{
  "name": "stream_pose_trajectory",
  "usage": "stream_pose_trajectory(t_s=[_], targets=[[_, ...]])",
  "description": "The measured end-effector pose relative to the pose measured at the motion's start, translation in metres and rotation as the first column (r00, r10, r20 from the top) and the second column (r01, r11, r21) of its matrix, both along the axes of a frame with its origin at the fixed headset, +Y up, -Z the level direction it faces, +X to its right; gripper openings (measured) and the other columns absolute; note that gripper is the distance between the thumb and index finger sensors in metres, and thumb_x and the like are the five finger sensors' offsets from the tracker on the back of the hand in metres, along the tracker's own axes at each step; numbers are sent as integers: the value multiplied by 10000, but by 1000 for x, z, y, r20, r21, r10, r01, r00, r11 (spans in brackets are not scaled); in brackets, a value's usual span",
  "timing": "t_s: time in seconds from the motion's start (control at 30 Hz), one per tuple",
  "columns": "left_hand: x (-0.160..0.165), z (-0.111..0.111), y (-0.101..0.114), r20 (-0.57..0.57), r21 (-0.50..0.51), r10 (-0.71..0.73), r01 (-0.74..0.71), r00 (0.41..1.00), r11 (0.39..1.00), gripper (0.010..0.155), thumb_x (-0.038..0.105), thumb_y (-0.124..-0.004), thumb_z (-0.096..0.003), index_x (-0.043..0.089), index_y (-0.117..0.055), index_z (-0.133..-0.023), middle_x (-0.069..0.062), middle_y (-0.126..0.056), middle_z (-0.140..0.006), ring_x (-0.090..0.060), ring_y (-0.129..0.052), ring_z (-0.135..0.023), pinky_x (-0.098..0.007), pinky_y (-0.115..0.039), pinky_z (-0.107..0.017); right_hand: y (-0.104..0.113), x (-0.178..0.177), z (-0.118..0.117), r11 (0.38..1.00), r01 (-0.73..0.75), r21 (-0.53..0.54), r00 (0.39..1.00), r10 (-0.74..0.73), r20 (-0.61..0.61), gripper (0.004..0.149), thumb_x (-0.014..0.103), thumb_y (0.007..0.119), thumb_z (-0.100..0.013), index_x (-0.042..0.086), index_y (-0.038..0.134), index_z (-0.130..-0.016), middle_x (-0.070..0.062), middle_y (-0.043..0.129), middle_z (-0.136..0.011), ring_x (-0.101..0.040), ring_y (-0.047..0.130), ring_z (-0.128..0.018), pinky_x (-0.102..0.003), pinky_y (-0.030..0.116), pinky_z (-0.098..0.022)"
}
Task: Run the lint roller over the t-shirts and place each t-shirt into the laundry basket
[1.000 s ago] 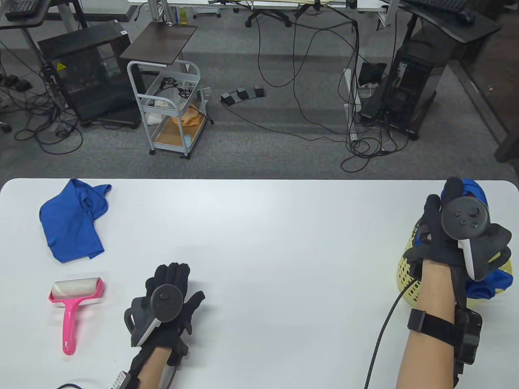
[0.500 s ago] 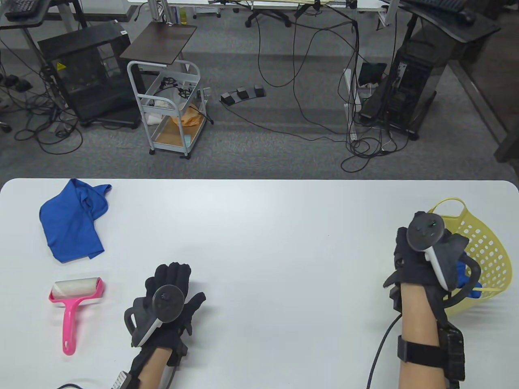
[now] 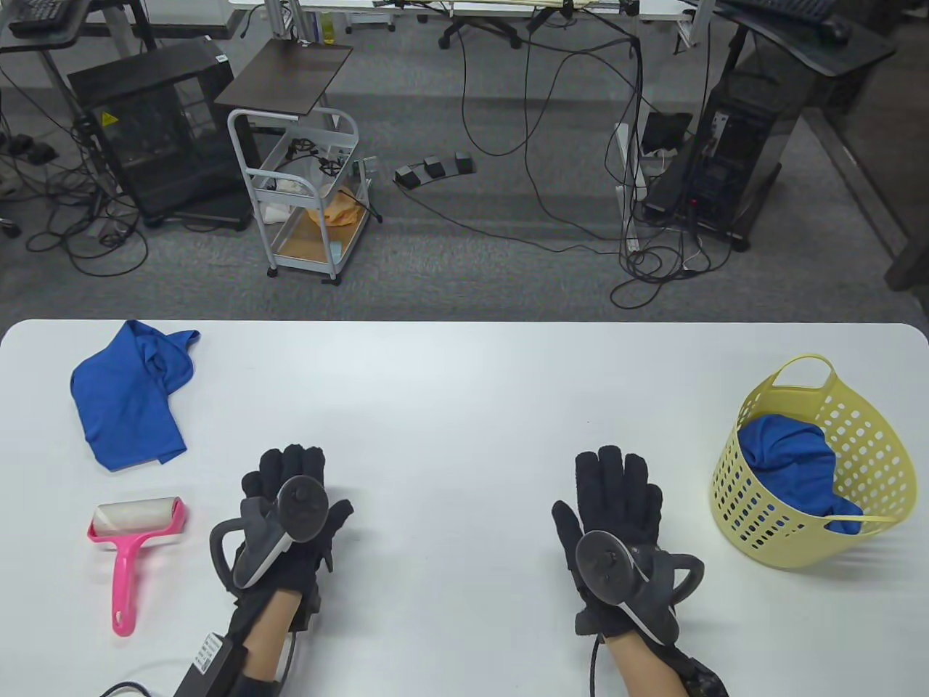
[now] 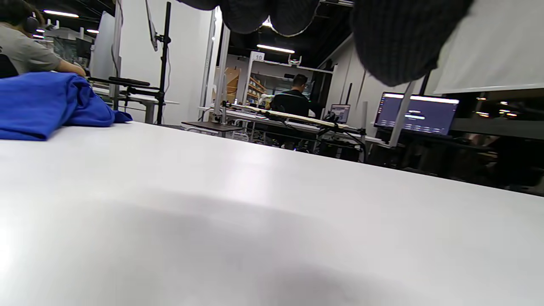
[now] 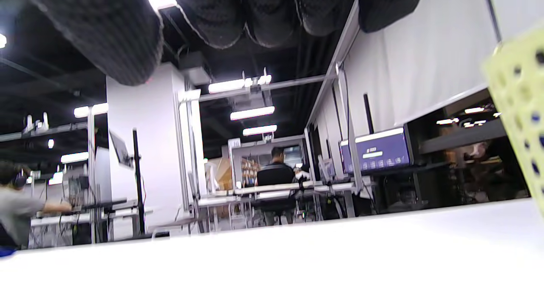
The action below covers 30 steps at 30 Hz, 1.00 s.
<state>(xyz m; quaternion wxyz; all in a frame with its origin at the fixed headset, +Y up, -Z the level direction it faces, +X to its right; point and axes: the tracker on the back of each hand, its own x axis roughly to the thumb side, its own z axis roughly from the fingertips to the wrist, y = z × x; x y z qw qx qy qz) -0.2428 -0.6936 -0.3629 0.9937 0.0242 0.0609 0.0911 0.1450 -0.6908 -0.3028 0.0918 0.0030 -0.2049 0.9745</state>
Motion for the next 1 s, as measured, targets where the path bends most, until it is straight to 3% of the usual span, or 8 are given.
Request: stream_pose_trajectory(t_s=[0.13, 0.27, 0.37, 0.5, 0.63, 0.8, 0.87, 1.0], targets=[[-25, -37, 17, -117, -53, 19, -25, 993, 998, 823, 566, -750, -474, 274, -331, -1120, -19, -342, -1189, -318, -281, -1137, -514, -300, -809, -20, -3, -11, 997, -23, -70, 1000, 22, -16, 682, 534, 684, -521, 257, 401, -1077, -52, 352, -1190, -393, 319, -1044, -608, 401, -714], [-68, -86, 13, -300, -185, -27, -31, 954, 982, 847, 556, -749, -481, 270, -274, -1121, -56, -286, -1189, -341, -269, -1136, -528, -304, -808, -22, -1, -11, 996, -18, -85, 1000, 16, -24, 687, 537, 683, -520, 254, 400, -1078, -55, 350, -1190, -393, 313, -1043, -609, 398, -713], [-109, -119, 0, -483, -254, -56, -79, 874, 964, 866, 549, -748, -484, 254, -237, -1118, -74, -261, -1184, -362, -269, -1130, -538, -315, -804, -22, 2, -10, 995, -18, -95, 1000, 15, -24, 690, 538, 683, -520, 250, 398, -1078, -56, 346, -1190, -394, 305, -1042, -608, 392, -713], [-152, -142, -27, -673, -294, -18, -245, 740, 924, 891, 523, -747, -492, 207, -185, -1108, -130, -209, -1163, -408, -269, -1116, -566, -333, -792, -24, 8, -12, 992, 4, -128, 1000, -6, -18, 692, 537, 682, -521, 246, 396, -1079, -60, 341, -1190, -397, 296, -1040, -609, 387, -711], [-154, -157, -52, -716, -345, 1, -355, 699, 868, 886, 502, -710, -516, 167, -132, -1098, -170, -183, -1152, -444, -262, -1105, -587, -338, -786, -26, 7, -10, 985, 22, -171, 999, -29, -35, 698, 536, 679, -523, 239, 382, -1080, -69, 323, -1188, -400, 278, -1036, -608, 380, -709], [-157, -180, -56, -686, -449, -146, -257, 713, 856, 833, 438, -656, -546, 157, -99, -1097, -221, -93, -1128, -482, -221, -1095, -605, -337, -782, -25, 4, -8, 984, -7, -178, 1000, 1, -32, 700, 537, 678, -523, 239, 377, -1080, -72, 317, -1187, -402, 270, -1033, -609, 376, -706], [-163, -183, -60, -740, -413, -100, -333, 665, 847, 808, 391, -641, -558, 142, -91, -1094, -251, -44, -1107, -507, -205, -1083, -617, -347, -776, -25, 5, -7, 976, 37, -215, 999, -39, -6, 701, 530, 684, -525, 238, 372, -1080, -72, 304, -1187, -402, 258, -1034, -610, 367, -709], [-166, -188, -69, -746, -417, -65, -388, 663, 822, 741, 342, -596, -566, 158, -117, -1101, -251, -59, -1106, -510, -196, -1075, -616, -351, -776, -24, 5, -7, 978, 34, -206, 999, -37, -13, 702, 528, 685, -524, 236, 371, -1080, -70, 305, -1186, -400, 254, -1032, -607, 358, -708]])
